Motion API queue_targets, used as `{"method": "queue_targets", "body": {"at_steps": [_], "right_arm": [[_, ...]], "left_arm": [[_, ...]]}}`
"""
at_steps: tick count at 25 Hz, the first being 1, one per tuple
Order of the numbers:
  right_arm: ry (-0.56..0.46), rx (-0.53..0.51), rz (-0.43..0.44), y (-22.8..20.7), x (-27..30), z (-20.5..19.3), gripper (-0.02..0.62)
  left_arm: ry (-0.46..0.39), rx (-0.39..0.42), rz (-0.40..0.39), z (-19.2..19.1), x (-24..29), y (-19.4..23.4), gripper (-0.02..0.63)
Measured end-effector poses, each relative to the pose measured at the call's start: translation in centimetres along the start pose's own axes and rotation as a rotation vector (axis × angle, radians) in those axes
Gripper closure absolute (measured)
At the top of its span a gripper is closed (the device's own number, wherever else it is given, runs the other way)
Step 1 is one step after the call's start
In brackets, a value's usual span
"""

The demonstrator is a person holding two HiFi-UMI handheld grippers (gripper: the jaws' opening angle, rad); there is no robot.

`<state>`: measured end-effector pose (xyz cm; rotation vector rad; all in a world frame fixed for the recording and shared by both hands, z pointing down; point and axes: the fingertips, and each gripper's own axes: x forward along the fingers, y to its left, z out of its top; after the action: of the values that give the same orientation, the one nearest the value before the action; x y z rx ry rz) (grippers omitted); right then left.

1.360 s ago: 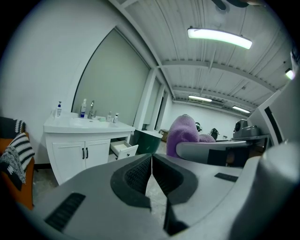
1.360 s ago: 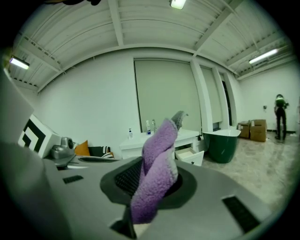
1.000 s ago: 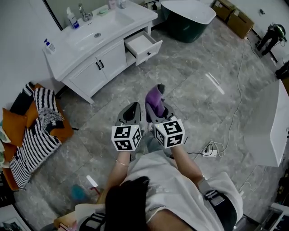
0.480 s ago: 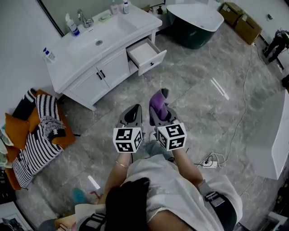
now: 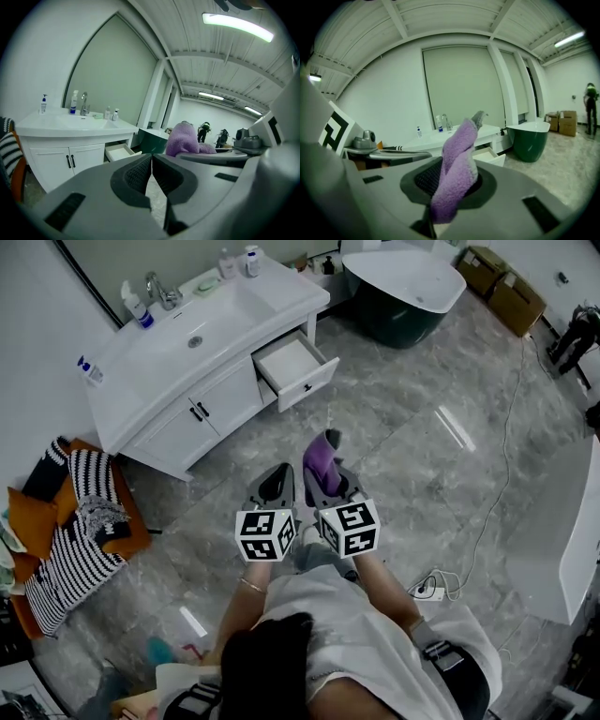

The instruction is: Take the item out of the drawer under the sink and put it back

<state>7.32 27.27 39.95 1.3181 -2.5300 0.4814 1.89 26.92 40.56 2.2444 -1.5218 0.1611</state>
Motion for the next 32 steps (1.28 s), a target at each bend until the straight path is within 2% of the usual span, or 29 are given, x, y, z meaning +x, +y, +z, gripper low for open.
{"method": "queue_targets", "body": {"at_steps": [15, 22, 32], "right_arm": [[0.006, -0.026, 0.039, -3.8, 2.7, 1.7, 0.511], [0.004, -0.027, 0.054, -3.7, 2.8, 1.2, 0.511], [-0.012, -0.022, 0.045, -4.4, 3.5, 1.6, 0.511]], "left_arm": [[-0.029, 0.01, 0.06, 1.9, 4.1, 0.1, 0.595], [-0.011, -0.02, 0.107, 0.5, 4.0, 1.1, 0.595], [-0.034, -0.006, 0.089, 1.4, 5.1, 1.2, 0.597]]}}
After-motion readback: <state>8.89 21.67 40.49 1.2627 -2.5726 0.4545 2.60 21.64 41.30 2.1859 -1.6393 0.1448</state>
